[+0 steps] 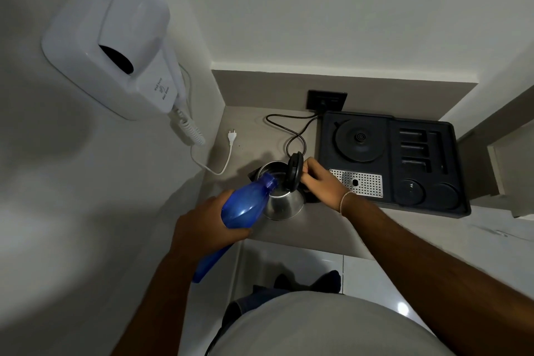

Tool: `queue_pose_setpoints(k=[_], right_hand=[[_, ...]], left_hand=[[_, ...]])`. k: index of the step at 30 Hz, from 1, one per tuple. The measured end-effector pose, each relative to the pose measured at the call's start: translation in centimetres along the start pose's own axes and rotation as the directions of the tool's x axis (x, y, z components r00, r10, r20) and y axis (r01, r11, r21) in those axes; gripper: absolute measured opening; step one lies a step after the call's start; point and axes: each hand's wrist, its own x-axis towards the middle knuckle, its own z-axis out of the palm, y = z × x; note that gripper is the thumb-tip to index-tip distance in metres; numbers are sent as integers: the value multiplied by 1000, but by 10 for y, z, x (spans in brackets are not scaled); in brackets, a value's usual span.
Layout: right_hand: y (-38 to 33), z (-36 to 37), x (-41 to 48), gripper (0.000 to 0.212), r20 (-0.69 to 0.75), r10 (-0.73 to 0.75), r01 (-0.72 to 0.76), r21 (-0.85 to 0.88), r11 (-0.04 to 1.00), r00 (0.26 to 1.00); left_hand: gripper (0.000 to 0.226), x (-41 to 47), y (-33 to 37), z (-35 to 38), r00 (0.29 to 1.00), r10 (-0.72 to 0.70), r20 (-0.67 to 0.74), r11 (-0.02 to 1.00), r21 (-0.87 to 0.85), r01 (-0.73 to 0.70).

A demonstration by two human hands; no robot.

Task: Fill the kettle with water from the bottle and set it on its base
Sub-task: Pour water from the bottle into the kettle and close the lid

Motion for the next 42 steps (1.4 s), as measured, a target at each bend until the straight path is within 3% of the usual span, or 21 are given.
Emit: queue_pose_setpoints(k=[6, 11, 14, 18, 23, 26, 29, 33, 37, 42], right_hand=[[-5, 0, -5, 40, -8, 8, -8, 12, 1000, 1000], [-4, 0, -4, 42, -8, 17, -18, -20, 1000, 1000], [-12, 2, -2, 50, -6, 61, -61, -53, 997, 998], [-30, 13, 5, 51, -20, 150, -151, -226, 962, 988], [-38, 33, 13, 72, -144, 206, -245, -353, 903, 968], [-42, 40, 16, 86, -176, 224, -275, -368, 888, 959], [-45, 39, 18, 85, -155, 249, -290, -362, 886, 956], [-45, 36, 16, 93, -141, 248, -284, -373, 883, 958], [-47, 32, 13, 92, -120, 228, -258, -411, 874, 966], [-43, 28, 11, 71, -108, 177, -207, -459, 864, 978]], left_hand=[[97, 4, -1, 4, 999, 38, -6, 995, -95, -38], [91, 6, -5, 11, 995, 98, -38, 921, -376, -105], [91, 6, -12, 20, 995, 71, -68, 881, -464, -95], [84, 6, -19, 39, 990, 7, -143, 803, -589, -91], [86, 15, -24, 58, 978, -51, -202, 733, -673, -101], [80, 22, -32, 69, 976, -92, -196, 695, -715, -78], [78, 31, -44, 79, 971, -136, -197, 659, -750, -59], [74, 46, -53, 86, 982, -115, -152, 675, -737, -35], [53, 57, -81, 99, 999, 11, -37, 828, -561, -30], [53, 56, -122, 145, 975, -33, -221, 968, -250, -24]])
